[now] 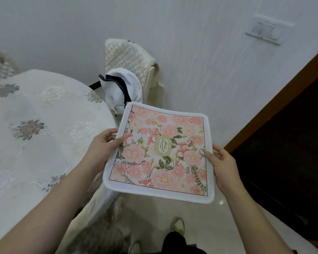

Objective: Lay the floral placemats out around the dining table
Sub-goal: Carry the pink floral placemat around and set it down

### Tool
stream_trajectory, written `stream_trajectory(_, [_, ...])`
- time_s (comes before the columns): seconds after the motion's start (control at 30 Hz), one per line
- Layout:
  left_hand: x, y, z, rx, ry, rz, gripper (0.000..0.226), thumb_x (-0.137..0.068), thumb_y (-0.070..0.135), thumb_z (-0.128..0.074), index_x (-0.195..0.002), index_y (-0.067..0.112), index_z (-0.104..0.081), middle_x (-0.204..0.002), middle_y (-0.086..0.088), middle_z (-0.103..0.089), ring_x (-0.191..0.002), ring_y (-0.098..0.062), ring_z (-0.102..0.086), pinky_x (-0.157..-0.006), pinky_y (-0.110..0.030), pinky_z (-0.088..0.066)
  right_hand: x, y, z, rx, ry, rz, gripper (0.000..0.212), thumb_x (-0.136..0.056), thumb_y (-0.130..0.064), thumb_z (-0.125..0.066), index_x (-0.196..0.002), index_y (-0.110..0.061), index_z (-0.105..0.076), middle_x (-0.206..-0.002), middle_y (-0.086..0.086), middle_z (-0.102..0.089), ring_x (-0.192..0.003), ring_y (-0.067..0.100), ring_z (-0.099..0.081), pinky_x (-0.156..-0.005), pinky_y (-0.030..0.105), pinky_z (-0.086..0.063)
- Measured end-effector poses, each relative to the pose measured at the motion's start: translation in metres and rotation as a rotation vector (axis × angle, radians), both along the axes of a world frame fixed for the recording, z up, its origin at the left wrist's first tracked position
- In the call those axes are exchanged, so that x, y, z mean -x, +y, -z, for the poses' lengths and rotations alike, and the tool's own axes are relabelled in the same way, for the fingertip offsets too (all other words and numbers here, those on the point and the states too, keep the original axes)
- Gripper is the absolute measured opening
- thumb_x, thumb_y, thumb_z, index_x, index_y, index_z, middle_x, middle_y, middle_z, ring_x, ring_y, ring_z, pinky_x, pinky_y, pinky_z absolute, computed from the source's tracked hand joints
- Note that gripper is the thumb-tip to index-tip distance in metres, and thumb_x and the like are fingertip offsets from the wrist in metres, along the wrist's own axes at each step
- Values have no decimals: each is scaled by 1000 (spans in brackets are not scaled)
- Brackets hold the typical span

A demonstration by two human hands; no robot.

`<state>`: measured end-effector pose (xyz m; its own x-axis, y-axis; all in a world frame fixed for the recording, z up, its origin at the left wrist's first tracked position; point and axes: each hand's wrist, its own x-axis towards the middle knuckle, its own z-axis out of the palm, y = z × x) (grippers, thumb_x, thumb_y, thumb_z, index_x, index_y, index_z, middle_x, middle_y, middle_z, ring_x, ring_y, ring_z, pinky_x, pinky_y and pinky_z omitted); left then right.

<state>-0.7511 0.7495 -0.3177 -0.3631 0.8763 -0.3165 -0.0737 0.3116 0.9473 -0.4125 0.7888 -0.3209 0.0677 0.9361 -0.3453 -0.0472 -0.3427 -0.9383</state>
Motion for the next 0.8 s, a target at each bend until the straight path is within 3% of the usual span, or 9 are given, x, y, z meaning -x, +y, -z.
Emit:
stream_trajectory(0.13, [-8,26,2,24,33,-99,22,-90,15,-69,-111,20,-69,-103,-13,-71,-83,-32,-74,-75,-47,-60,0,58,3,25,39,-99,35,-90,-7,-66,-124,-13,-60,-104,12,-73,-85,31,-73,-70,48,-61])
stream_trajectory(0.27, [-17,46,-2,49,57,-208,18,-91,18,-69,-108,22,-69,-102,-12,-72,-80,-29,-74,-74,-48,-61,1,109,-1,34,53,-212,24,-92,-6,-63,-106,-25,-63,-97,6,-74,-77,25,-74,-56,35,-60])
stream_trajectory(0.47, [-15,51,-4,76,76,-372,19,-90,22,-70,-108,26,-68,-99,-8,-72,-78,-28,-75,-71,-49,-61,23,165,-1,27,31,-388,22,-91,-7,-65,-106,-24,-64,-99,7,-75,-82,29,-74,-70,48,-61])
stream_trajectory(0.6, [0,48,-1,96,85,-458,22,-88,26,-72,-110,28,-68,-100,-7,-73,-79,-29,-75,-71,-51,-61,53,194,5,32,33,-496,30,-91,-7,-65,-121,-13,-61,-103,9,-74,-85,30,-74,-73,52,-60])
stream_trajectory(0.8, [33,45,6,79,57,-579,24,-88,24,-71,-112,24,-67,-102,-11,-71,-80,-31,-74,-71,-50,-61,114,231,20,42,16,-629,35,-90,-8,-67,-124,-11,-59,-103,12,-74,-87,34,-73,-78,58,-57])
